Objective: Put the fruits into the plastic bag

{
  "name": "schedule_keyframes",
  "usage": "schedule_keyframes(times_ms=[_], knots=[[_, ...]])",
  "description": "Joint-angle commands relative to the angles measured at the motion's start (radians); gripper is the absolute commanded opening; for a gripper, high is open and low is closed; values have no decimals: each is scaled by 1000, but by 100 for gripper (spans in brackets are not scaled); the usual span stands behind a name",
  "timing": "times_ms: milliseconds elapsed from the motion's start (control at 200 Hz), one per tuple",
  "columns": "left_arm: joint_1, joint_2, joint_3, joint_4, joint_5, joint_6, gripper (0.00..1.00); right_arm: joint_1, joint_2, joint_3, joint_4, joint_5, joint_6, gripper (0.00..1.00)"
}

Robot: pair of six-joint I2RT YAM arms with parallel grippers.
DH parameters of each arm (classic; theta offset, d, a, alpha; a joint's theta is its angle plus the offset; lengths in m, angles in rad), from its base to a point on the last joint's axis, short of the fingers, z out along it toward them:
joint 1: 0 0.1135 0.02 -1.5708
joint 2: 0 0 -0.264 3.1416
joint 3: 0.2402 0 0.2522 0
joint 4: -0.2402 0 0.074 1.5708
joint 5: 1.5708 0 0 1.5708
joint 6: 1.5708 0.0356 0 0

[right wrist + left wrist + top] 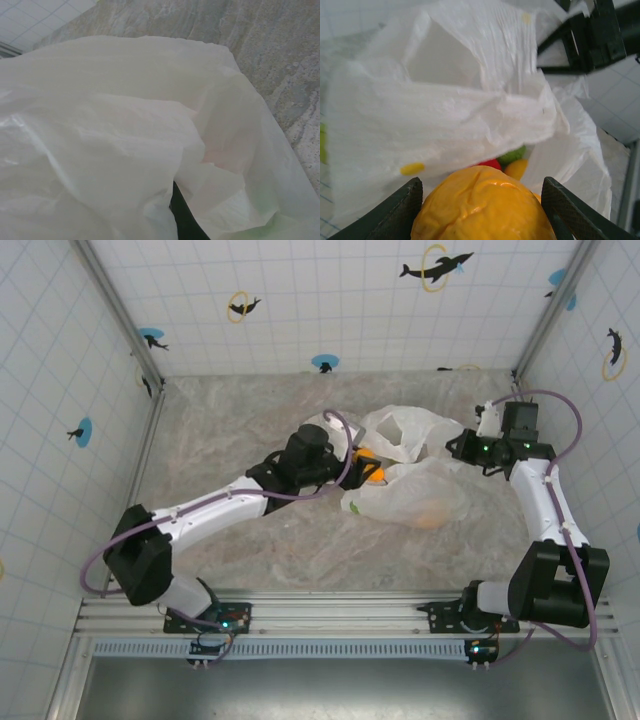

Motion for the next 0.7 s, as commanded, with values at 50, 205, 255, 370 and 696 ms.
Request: schedule_keyframes(times_ms=[50, 205, 255, 370, 696], knots=[[-3, -129, -32, 161, -146, 9, 51, 3, -33, 12, 53, -63, 38, 0], [-14, -89, 26, 273, 39, -73, 51, 32, -37, 12, 81, -105, 70, 0], [-33, -45, 72, 269, 75, -77, 51, 43, -38, 12, 87, -114, 76, 0], [-76, 64, 169, 233, 100, -65, 51, 66, -46, 5, 102, -141, 90, 0], [-112, 298, 343, 112, -118, 12, 51, 78, -88, -12, 107, -200, 90, 0]])
